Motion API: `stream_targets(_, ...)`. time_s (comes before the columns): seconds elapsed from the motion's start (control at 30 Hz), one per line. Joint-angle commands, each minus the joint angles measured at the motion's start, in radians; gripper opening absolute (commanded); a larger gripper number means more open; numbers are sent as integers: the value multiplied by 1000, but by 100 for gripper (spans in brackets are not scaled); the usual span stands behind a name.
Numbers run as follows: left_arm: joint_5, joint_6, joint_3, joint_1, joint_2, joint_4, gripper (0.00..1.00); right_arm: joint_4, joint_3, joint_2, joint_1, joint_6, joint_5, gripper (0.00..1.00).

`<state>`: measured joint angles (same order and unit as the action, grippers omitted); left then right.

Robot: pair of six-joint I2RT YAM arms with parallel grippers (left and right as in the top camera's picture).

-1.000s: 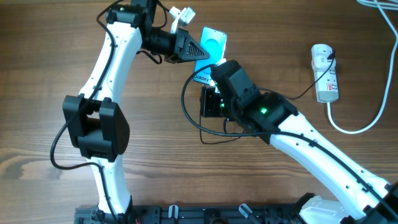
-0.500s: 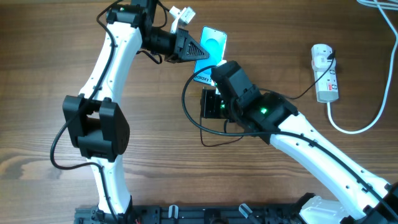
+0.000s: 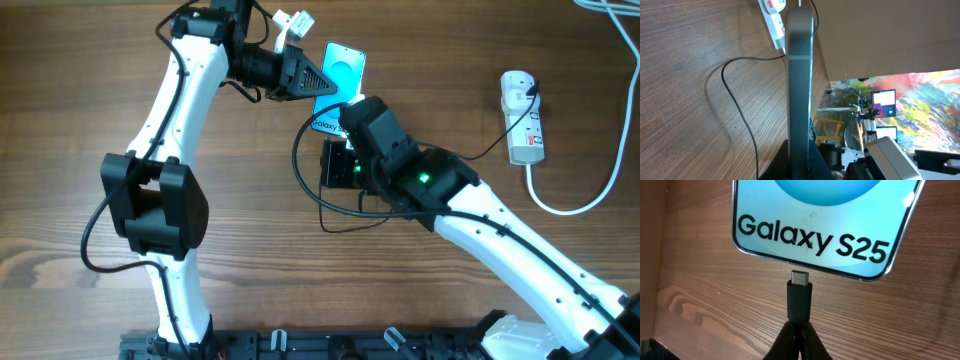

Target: Plug charger to phone and switch on socket

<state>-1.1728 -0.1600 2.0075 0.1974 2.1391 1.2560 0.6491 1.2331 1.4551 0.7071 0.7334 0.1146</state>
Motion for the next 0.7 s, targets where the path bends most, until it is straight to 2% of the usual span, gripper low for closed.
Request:
stream_targets(0.0,-49,-13,18,-1,-32,0,4,-5,18,14,-2,9,-12,5)
stream_targets(0.67,-49,-13,18,-1,-32,8,4,-10,18,38,-2,29,-26,4)
